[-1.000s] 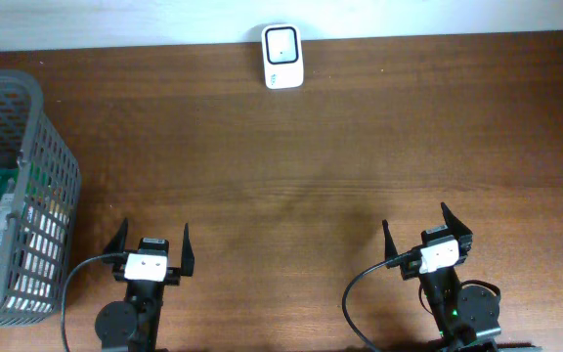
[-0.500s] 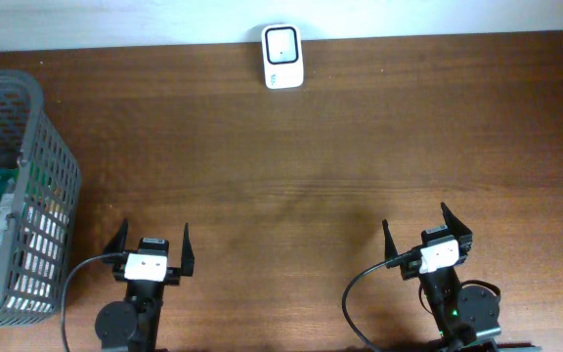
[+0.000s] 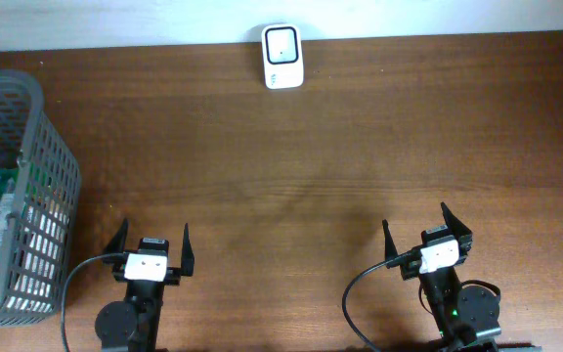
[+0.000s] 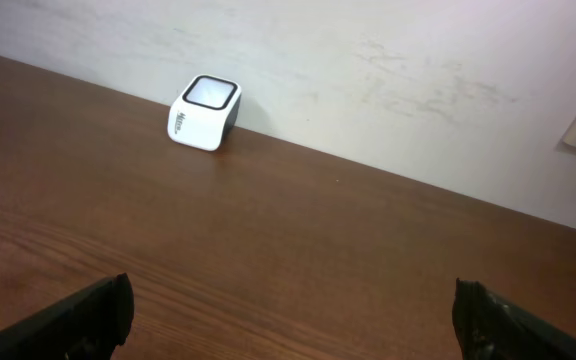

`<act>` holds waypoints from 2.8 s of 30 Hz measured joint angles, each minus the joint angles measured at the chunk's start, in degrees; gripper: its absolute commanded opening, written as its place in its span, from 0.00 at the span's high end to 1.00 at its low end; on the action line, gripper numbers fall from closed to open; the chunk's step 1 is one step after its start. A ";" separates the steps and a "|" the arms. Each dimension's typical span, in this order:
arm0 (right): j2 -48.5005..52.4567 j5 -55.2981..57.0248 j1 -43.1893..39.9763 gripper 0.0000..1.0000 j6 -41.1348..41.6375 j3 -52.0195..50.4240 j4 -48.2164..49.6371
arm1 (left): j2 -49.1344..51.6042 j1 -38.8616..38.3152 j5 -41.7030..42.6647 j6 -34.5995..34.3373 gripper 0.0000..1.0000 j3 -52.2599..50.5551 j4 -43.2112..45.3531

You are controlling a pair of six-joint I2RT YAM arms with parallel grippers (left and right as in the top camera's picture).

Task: Scan the item barcode
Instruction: 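Move the left gripper toward the grey basket, then reach into the basket and grasp the green-lidded jar with the left gripper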

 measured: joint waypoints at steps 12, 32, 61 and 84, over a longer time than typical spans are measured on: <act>0.00 0.00 0.00 0.02 0.00 0.00 0.00 | 0.00 0.00 0.00 0.00 0.01 0.00 0.00; 0.00 0.00 0.00 0.02 0.04 0.00 0.02 | 37.77 0.00 1.84 -3.56 0.01 41.97 -7.30; 0.00 0.00 0.00 0.02 0.00 0.00 0.00 | 85.22 32.26 -8.74 -22.47 0.00 101.37 -39.76; 0.00 0.00 0.00 0.02 0.02 0.00 0.00 | 116.50 35.41 4.39 -12.37 0.04 100.35 -48.98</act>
